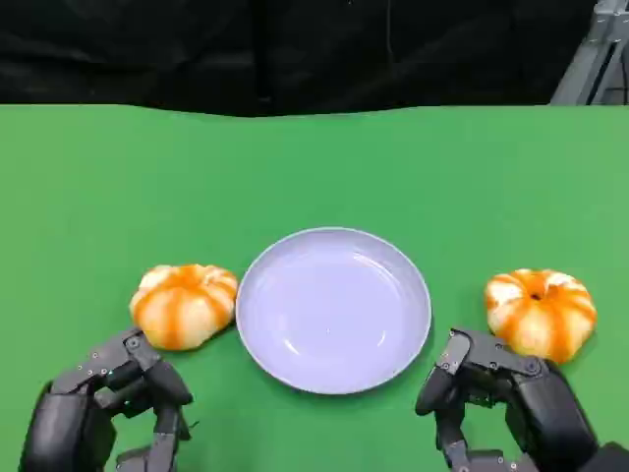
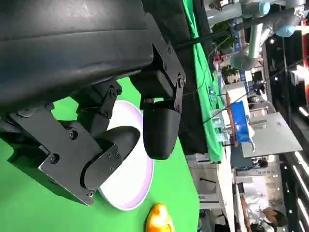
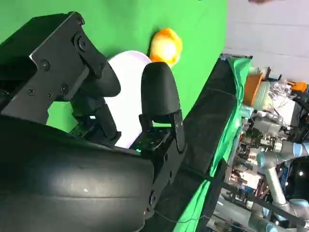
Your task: Grasp the bread from the table and place it into the plate.
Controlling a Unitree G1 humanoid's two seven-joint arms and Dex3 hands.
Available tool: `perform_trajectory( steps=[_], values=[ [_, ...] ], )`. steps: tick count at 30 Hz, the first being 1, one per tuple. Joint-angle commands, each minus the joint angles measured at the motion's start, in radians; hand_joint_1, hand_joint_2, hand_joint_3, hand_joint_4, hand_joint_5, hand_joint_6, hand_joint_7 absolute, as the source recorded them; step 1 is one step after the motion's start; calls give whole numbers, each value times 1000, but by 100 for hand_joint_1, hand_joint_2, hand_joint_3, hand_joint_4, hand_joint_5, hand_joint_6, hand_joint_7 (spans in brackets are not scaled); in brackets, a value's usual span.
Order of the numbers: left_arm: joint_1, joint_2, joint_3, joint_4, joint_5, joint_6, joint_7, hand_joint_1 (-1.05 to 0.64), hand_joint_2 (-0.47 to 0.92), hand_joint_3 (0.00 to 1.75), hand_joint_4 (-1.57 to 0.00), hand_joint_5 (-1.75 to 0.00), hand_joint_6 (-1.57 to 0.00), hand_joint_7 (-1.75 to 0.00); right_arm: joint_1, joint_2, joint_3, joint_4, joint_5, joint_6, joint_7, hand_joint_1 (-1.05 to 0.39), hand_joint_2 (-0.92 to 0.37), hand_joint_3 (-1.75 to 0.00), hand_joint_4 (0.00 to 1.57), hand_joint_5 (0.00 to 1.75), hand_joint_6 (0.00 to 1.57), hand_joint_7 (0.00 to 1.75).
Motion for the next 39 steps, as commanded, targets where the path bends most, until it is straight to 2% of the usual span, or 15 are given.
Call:
perform_trajectory(
  steps=[1,9,15,18,19,20,25,26,28,31,36,39],
  values=[
    [4,9,4,-9,-18,2,-11,-6,35,142,-82,-168,-78,-151,-2,-7,-4,-1,15,-7,3,16,-32,-144,89,165,77,144],
    [1,13,5,1,-18,-9,-12,-6,35,142,-81,-169,-78,-151,1,-7,-2,-5,10,-4,1,15,-32,-143,90,164,77,143],
    [6,14,10,-22,-8,29,5,-7,39,138,-81,-165,-78,-146,9,-4,7,-13,13,0,3,14,-32,-144,89,165,77,144],
    [1,20,12,-35,31,48,22,-9,46,124,-76,-160,-76,-133,13,-3,10,-19,16,8,5,13,-32,-144,88,166,76,144],
    [-2,22,12,-39,51,52,28,-12,51,111,-71,-153,-73,-125,15,-4,10,-23,18,11,6,12,-32,-144,87,166,76,144],
    [-7,26,11,-47,77,63,37,-13,54,106,-70,-151,-72,-122,17,-4,11,-26,19,14,7,12,-32,-144,87,166,76,145],
    [-30,47,7,-91,212,144,80,-19,76,59,-56,-117,-62,-70,19,-6,13,-35,16,21,9,12,-34,-141,86,167,74,145],
    [-40,56,9,-107,254,170,94,-21,76,56,-54,-114,-60,-65,18,-3,15,-37,15,24,9,12,-35,-141,86,167,74,145],
    [-52,65,10,-127,305,205,111,-25,83,35,-49,-106,-59,-51,17,-1,18,-41,15,28,9,14,-35,-141,86,167,74,145],
    [-77,96,5,-155,409,261,123,-35,90,17,-38,-98,-54,-38,13,-1,17,-33,16,24,7,14,-35,-141,87,167,74,145],
    [-116,176,-26,-176,610,315,124,-46,92,10,-27,-92,-47,-29,14,-3,14,-34,13,31,5,13,-34,-139,88,165,75,143],
    [-140,237,-68,-184,770,340,124,-56,92,12,-16,-76,-39,-17,16,-2,13,-33,21,33,8,13,-35,-139,87,166,75,143]
  ],
)
